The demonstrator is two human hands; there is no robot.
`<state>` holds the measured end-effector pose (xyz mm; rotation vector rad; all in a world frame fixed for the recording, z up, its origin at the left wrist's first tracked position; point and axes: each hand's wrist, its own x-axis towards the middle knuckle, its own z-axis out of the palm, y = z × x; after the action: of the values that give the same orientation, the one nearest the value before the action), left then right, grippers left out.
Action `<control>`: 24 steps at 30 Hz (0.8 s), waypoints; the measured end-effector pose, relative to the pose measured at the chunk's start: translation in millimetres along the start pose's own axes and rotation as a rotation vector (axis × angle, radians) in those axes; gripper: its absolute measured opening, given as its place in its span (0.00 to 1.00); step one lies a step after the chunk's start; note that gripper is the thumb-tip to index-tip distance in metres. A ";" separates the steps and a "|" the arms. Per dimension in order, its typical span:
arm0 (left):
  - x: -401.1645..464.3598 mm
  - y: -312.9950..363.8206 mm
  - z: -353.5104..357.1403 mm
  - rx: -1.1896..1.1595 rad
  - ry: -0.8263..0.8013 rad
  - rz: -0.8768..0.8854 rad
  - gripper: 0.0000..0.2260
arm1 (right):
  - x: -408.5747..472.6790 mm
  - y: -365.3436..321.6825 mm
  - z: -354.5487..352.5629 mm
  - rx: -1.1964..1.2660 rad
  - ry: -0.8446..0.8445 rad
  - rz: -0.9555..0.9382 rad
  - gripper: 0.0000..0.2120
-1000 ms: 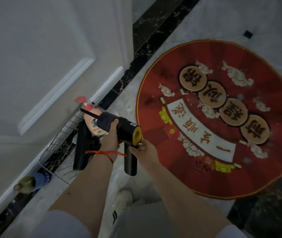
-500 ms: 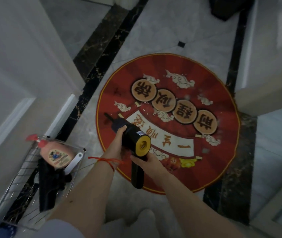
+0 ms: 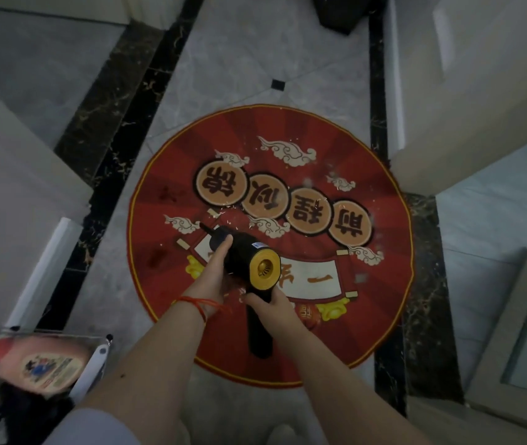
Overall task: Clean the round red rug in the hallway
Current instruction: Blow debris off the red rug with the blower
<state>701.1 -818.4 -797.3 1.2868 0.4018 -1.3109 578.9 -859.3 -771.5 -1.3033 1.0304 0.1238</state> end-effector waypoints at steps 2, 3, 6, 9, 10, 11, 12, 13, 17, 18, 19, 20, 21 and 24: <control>14.0 2.3 4.3 0.072 0.003 0.039 0.20 | 13.6 0.9 -3.5 0.033 0.064 -0.035 0.09; 25.6 1.6 5.9 0.109 0.014 0.056 0.20 | 22.7 2.4 -6.8 0.053 0.097 -0.055 0.10; 64.7 -4.7 3.8 0.231 0.099 0.126 0.23 | 54.4 14.8 -20.6 0.096 0.185 -0.100 0.11; 107.9 -17.4 -6.6 0.444 0.213 0.185 0.31 | 88.2 34.2 -38.3 0.069 0.223 -0.130 0.15; 120.4 -20.7 -10.0 0.531 0.237 0.237 0.32 | 98.8 39.8 -44.6 0.052 0.240 -0.140 0.15; 134.0 -25.2 -13.4 0.616 0.251 0.296 0.31 | 110.4 46.9 -50.0 0.049 0.251 -0.154 0.15; 146.1 -28.2 -16.9 0.691 0.267 0.361 0.30 | 121.4 53.3 -55.2 0.045 0.250 -0.167 0.15; 159.1 -28.9 -20.2 0.763 0.280 0.429 0.29 | 133.1 56.4 -59.6 0.037 0.251 -0.186 0.15; 205.0 -28.2 -33.4 1.044 0.346 0.615 0.27 | 179.9 70.9 -72.7 -0.038 0.225 -0.300 0.16; 215.1 -27.0 -38.6 1.125 0.380 0.622 0.25 | 189.5 72.7 -74.1 -0.057 0.218 -0.320 0.18; 226.8 -26.9 -44.8 1.226 0.427 0.638 0.24 | 197.9 75.8 -74.8 -0.064 0.209 -0.340 0.20; 235.7 -27.7 -50.5 1.331 0.485 0.648 0.24 | 204.1 78.9 -75.3 -0.076 0.198 -0.357 0.20; 245.7 -28.6 -55.9 1.428 0.535 0.670 0.24 | 211.3 82.7 -75.2 -0.092 0.192 -0.380 0.19; 262.9 -34.5 -65.1 1.575 0.600 0.711 0.23 | 225.1 88.0 -73.2 -0.136 0.157 -0.419 0.12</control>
<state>779.4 -879.3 -1051.6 2.7575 -0.8687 -0.3989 614.8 -994.2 -982.0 -1.6465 0.8692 -0.2331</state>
